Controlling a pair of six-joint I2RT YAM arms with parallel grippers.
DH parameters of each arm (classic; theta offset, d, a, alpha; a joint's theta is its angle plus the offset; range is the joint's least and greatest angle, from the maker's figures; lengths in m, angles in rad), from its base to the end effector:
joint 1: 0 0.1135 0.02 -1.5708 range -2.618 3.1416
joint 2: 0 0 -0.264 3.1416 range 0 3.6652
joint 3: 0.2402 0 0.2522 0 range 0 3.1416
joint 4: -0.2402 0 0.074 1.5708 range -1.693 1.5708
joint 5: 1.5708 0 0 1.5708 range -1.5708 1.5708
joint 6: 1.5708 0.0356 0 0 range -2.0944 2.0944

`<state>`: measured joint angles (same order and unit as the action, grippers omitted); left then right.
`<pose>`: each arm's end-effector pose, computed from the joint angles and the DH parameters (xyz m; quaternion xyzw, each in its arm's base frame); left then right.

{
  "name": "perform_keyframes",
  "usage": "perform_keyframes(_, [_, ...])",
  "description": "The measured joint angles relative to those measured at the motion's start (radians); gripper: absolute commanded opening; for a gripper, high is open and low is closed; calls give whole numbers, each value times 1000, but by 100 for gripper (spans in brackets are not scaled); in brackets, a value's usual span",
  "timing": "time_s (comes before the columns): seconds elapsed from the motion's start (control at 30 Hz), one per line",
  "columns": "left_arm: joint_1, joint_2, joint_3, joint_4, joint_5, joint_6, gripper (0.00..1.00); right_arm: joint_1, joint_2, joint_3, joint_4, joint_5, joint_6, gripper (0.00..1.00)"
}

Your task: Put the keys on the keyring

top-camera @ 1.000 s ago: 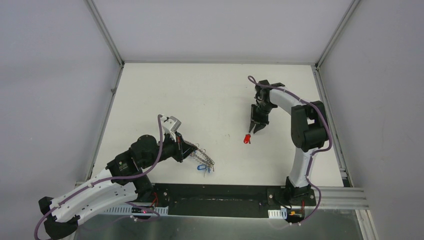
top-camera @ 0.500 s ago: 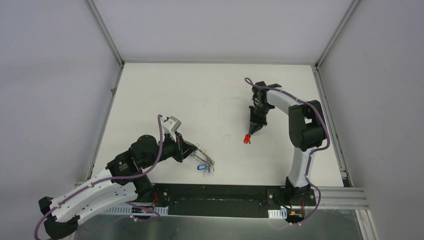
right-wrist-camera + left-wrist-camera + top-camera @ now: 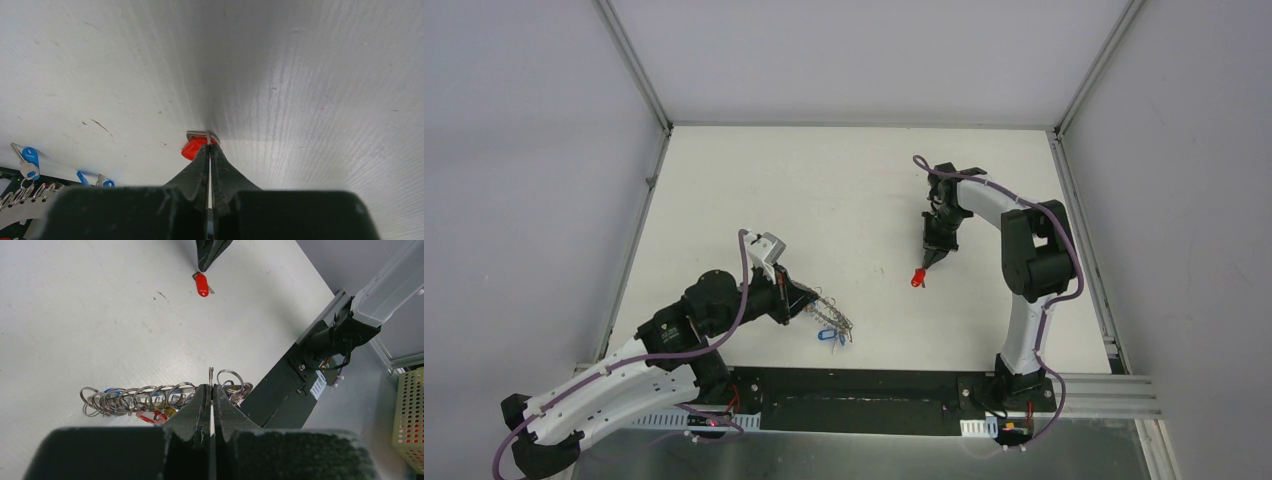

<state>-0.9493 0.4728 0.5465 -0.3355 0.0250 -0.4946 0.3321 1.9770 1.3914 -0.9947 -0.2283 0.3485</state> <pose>0.0754 -0.1068 0.2832 0.1862 0.7712 -0.4097 0.4503 0.3383 0.1252 0.1620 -0.0087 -0.9934 -0.1058 0.0425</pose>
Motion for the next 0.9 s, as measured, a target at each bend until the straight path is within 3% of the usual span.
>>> perform_keyframes(0.3, [0, -3, 0, 0, 0, 19, 0, 10, -39, 16, -18, 5, -31, 0])
perform_keyframes(0.5, [0, 3, 4, 0, -1, 72, 0, 14, -260, 22, -19, -12, -61, 0])
perform_keyframes(0.73, [0, 21, 45, 0, -1, 152, 0, 14, -561, -17, 110, -76, -106, 0])
perform_keyframes(0.9, [0, 52, 77, 0, 3, 204, 0, 13, -636, -121, 164, -82, -115, 0])
